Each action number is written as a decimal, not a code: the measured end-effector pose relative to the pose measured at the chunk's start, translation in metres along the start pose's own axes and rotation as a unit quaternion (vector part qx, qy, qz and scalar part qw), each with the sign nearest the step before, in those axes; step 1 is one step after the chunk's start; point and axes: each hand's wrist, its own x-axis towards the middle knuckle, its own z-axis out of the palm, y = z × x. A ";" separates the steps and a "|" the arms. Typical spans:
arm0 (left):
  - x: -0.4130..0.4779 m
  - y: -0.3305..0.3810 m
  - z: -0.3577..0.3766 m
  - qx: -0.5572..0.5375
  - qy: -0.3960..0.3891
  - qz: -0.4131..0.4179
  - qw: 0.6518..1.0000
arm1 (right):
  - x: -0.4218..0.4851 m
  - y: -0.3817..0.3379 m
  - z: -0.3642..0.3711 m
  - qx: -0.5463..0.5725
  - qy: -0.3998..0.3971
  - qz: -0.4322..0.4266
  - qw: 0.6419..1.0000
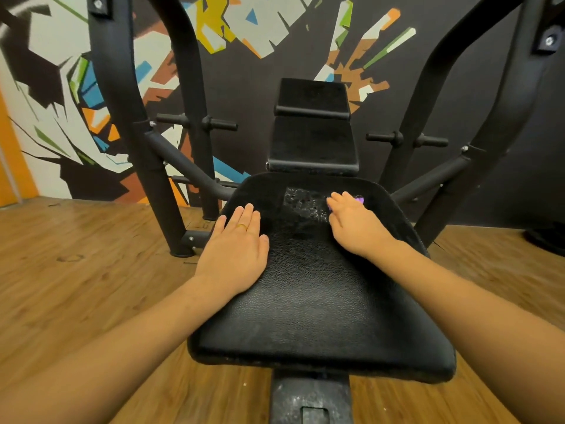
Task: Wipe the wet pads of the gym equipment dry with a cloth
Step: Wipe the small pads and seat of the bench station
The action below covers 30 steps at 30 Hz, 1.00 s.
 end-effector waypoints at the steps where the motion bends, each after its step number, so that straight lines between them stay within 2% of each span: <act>1: 0.000 0.000 0.000 0.000 0.001 0.000 1.000 | -0.007 -0.005 0.000 0.004 -0.001 -0.001 1.000; 7: 0.000 0.000 0.002 -0.001 0.005 -0.001 1.000 | -0.072 -0.026 -0.008 0.024 0.002 -0.056 0.998; 11: 0.000 -0.001 0.002 0.000 0.005 -0.002 1.000 | -0.051 -0.014 -0.008 0.026 -0.021 -0.081 0.996; 20: 0.000 -0.001 0.001 0.000 0.003 0.001 1.000 | 0.034 0.011 0.005 -0.008 -0.010 -0.001 1.000; 26: -0.001 -0.001 0.000 -0.006 0.005 0.001 1.000 | -0.028 -0.020 -0.006 0.037 -0.025 -0.032 0.999; 30: -0.002 0.001 -0.001 -0.009 0.005 -0.002 1.000 | -0.074 -0.036 -0.013 0.022 -0.014 -0.083 0.996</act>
